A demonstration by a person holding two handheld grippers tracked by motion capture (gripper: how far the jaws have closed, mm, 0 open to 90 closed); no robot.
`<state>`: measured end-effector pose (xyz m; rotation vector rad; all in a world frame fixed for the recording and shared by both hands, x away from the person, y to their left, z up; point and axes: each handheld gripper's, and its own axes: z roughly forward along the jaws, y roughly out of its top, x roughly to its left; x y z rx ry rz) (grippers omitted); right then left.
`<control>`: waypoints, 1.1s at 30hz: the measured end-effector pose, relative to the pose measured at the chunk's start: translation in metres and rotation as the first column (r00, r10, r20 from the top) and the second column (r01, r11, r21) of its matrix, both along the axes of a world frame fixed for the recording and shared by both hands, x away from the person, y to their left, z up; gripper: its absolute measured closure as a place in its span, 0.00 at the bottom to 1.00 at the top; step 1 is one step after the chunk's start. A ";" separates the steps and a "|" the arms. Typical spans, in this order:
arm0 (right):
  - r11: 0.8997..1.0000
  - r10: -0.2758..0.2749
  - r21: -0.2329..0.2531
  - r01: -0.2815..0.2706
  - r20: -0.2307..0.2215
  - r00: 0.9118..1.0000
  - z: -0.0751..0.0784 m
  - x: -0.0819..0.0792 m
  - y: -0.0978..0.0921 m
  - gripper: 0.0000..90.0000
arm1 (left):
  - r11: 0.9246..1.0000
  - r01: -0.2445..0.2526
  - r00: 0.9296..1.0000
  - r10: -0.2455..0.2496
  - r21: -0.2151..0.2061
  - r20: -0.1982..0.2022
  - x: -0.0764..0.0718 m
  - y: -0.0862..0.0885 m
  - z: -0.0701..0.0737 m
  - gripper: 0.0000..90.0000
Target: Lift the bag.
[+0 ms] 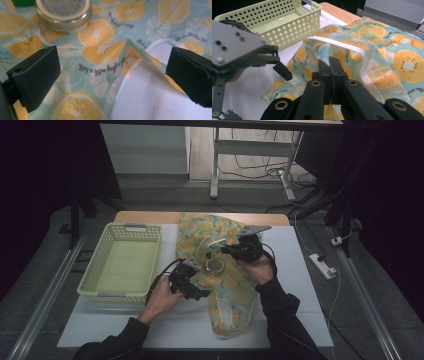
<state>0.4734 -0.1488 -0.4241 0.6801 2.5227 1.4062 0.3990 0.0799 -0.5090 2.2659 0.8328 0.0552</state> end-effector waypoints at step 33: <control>1.000 0.001 -0.002 -0.001 -0.004 1.000 -0.001 0.000 0.001 1.00 | 0.990 0.006 1.000 -0.005 0.139 -0.009 -0.002 -0.012 -0.015 0.99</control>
